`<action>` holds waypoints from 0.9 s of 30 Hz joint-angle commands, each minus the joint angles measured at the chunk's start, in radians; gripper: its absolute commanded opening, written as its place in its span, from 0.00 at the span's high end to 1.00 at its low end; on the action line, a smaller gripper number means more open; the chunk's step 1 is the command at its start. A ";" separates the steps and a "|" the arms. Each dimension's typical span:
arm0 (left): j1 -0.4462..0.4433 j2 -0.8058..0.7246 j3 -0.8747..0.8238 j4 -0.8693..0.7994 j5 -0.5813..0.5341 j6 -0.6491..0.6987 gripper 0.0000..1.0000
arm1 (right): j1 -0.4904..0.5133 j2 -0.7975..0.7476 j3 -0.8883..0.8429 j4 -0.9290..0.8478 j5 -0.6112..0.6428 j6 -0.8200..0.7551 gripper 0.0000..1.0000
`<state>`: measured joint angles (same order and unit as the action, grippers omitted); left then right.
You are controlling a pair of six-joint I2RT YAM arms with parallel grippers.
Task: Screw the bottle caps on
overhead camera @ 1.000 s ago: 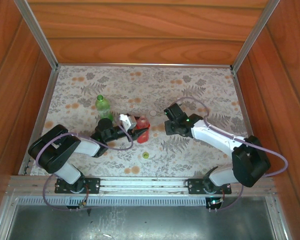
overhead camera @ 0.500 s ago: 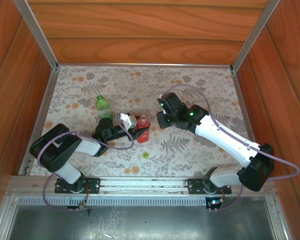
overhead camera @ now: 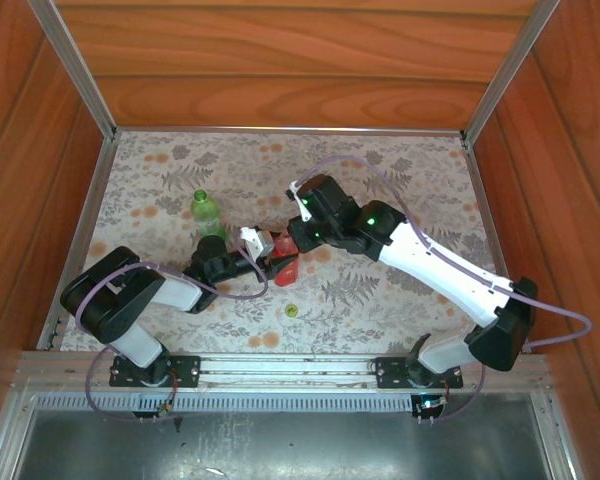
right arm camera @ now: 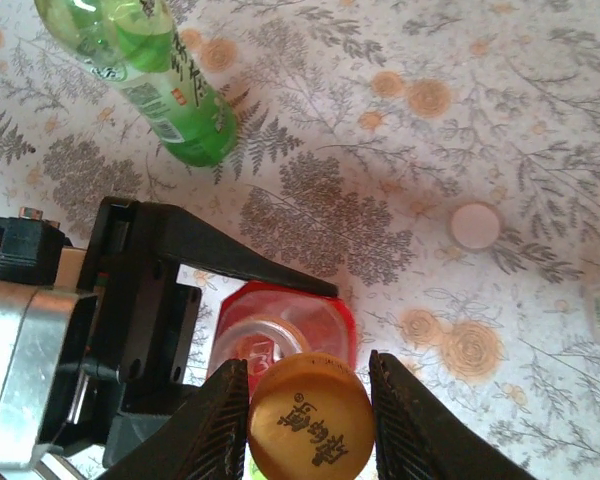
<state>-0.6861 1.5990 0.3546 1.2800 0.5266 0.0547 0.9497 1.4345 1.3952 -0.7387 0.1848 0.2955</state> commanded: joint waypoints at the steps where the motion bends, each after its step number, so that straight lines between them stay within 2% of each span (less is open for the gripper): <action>1: 0.008 0.024 0.009 -0.041 0.013 0.001 0.41 | 0.011 0.028 0.025 0.010 -0.036 -0.022 0.63; 19: 0.007 0.018 0.008 -0.041 0.015 0.000 0.41 | 0.033 0.077 0.039 0.026 -0.097 -0.054 0.64; 27: 0.007 0.015 0.009 -0.042 0.015 -0.001 0.41 | 0.076 0.123 0.064 -0.037 -0.034 -0.126 0.64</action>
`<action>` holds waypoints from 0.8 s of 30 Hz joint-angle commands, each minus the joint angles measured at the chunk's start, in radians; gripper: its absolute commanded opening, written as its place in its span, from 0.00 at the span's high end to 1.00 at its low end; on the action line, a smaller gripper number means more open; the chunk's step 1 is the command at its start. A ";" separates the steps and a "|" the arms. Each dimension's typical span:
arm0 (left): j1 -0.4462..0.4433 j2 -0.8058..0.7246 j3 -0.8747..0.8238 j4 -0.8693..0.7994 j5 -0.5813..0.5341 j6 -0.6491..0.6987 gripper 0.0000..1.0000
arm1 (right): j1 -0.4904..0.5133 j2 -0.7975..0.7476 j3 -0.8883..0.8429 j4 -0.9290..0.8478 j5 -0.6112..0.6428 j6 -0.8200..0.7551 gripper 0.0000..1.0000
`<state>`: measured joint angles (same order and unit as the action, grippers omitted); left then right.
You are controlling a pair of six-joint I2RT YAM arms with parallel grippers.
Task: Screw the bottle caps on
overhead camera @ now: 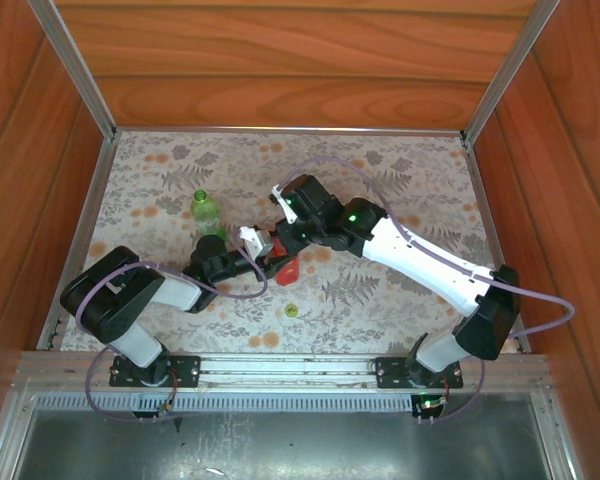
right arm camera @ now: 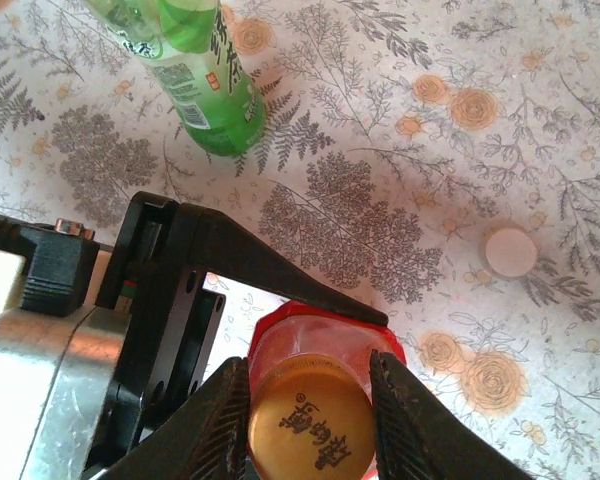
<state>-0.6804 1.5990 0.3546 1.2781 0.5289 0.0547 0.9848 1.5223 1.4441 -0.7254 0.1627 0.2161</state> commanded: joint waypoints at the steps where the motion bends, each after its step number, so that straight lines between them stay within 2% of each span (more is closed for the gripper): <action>1: 0.002 0.016 0.009 -0.039 0.012 -0.002 0.41 | 0.047 0.041 0.016 -0.059 0.004 -0.055 0.65; 11: 0.002 0.017 0.007 -0.039 0.011 -0.007 0.41 | 0.079 0.065 0.023 -0.157 0.179 -0.061 0.66; 19: 0.002 0.016 0.006 -0.040 0.006 -0.011 0.41 | 0.078 0.002 -0.042 -0.034 0.141 0.019 0.64; 24: 0.002 0.017 0.008 -0.040 0.013 -0.013 0.41 | 0.077 -0.033 -0.039 0.006 0.130 0.018 0.57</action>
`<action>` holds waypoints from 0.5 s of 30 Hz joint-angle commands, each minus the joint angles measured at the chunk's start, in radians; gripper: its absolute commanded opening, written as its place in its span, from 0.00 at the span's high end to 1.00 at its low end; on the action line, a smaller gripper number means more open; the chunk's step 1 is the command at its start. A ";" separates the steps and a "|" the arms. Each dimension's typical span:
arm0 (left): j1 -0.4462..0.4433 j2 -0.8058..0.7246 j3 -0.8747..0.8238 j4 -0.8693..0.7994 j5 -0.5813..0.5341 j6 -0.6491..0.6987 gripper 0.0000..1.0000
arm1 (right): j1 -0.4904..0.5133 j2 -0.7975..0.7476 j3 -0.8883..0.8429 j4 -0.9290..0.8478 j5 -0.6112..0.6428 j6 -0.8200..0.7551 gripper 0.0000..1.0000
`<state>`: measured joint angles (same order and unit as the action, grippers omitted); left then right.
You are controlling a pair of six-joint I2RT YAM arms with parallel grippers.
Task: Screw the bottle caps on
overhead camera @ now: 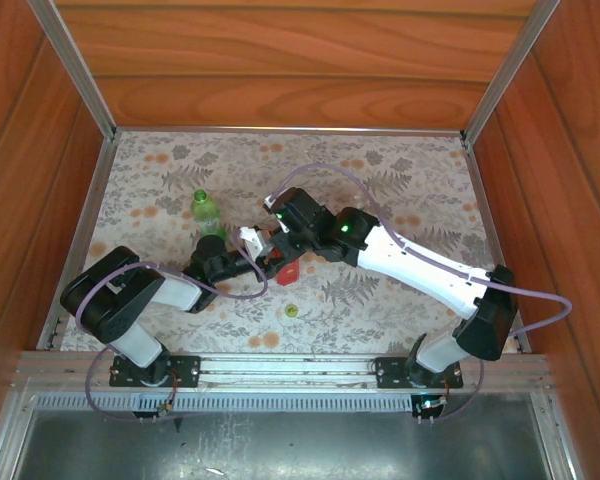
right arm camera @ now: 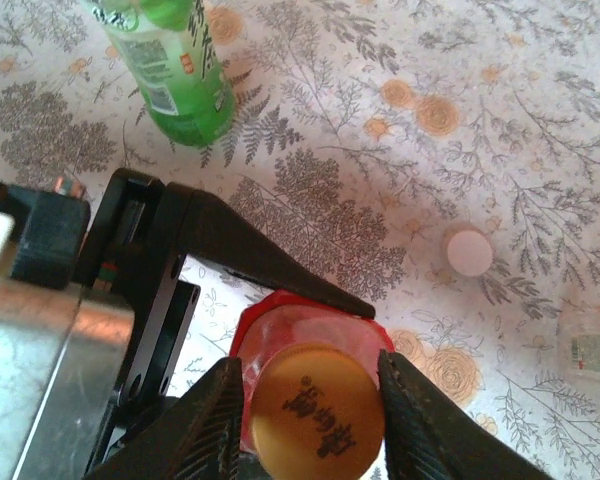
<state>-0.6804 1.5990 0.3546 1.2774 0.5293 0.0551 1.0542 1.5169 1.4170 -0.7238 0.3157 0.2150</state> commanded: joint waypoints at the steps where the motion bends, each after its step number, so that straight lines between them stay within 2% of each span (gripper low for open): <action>1: 0.002 0.018 0.008 -0.038 0.014 -0.013 0.41 | 0.007 -0.035 -0.013 0.015 -0.023 0.016 0.55; 7: 0.002 0.016 0.007 -0.038 0.016 -0.012 0.41 | 0.008 -0.097 -0.045 0.097 -0.010 0.006 0.37; 9: 0.002 0.016 0.006 -0.038 0.017 -0.010 0.41 | 0.005 -0.121 -0.071 0.131 -0.005 0.008 0.34; 12: 0.001 0.017 0.007 -0.039 0.018 -0.009 0.41 | -0.014 -0.148 -0.103 0.158 -0.035 0.024 0.35; 15: 0.002 0.018 0.009 -0.039 0.022 -0.008 0.41 | -0.046 -0.154 -0.124 0.165 -0.077 0.049 0.44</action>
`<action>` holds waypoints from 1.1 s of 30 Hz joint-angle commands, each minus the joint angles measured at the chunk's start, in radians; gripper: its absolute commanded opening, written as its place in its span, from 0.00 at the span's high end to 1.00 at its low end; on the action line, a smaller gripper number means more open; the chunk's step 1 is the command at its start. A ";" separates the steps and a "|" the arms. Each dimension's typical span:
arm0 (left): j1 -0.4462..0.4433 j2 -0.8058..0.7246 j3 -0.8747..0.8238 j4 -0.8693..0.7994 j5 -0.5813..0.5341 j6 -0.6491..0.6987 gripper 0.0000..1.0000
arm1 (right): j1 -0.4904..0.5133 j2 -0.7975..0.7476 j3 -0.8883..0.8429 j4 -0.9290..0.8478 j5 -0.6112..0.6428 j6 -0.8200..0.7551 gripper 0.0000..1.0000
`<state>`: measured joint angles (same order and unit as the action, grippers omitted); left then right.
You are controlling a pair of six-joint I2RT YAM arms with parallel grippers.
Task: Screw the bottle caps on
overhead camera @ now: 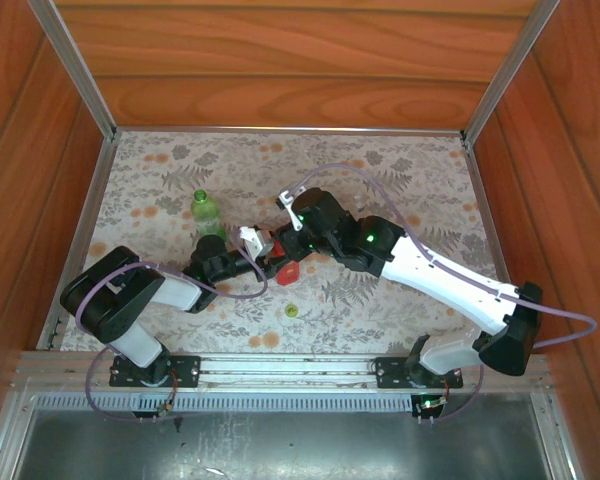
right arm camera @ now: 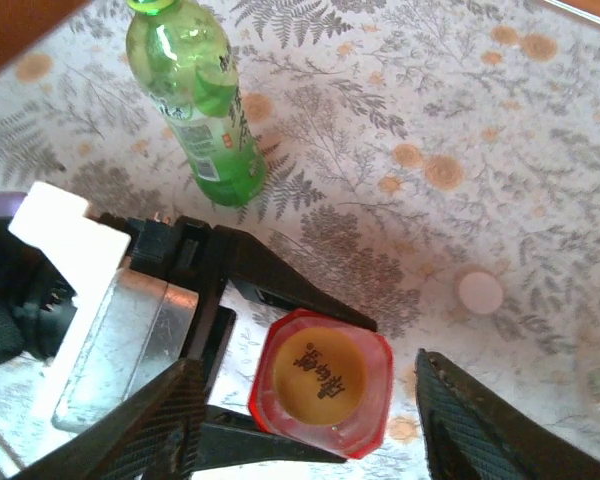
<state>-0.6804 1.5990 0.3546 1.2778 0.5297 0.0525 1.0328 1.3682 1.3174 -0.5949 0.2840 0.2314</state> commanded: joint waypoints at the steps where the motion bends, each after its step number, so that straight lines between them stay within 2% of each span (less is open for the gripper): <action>1: 0.002 0.018 0.007 -0.040 0.022 -0.005 0.41 | -0.033 -0.002 -0.029 0.037 -0.057 0.040 0.48; 9: 0.001 0.021 0.010 -0.039 0.030 -0.005 0.41 | -0.075 0.040 -0.044 0.031 -0.099 0.056 0.70; 12: 0.002 0.021 0.009 -0.039 0.030 -0.004 0.41 | -0.090 0.044 -0.059 0.032 -0.121 0.070 0.73; 19: 0.002 0.019 0.007 -0.040 0.021 -0.012 0.41 | -0.119 0.040 -0.092 0.016 -0.236 0.118 0.71; 24: 0.002 0.024 0.016 -0.039 0.018 -0.035 0.41 | -0.137 0.017 -0.124 0.013 -0.343 0.151 0.79; 33: 0.009 0.016 0.016 -0.039 0.008 -0.048 0.41 | -0.137 -0.063 -0.163 -0.014 -0.499 0.129 0.84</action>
<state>-0.6796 1.6032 0.3580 1.2781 0.5365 0.0467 0.8753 1.3201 1.1862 -0.5045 -0.0708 0.3687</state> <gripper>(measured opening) 0.587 0.170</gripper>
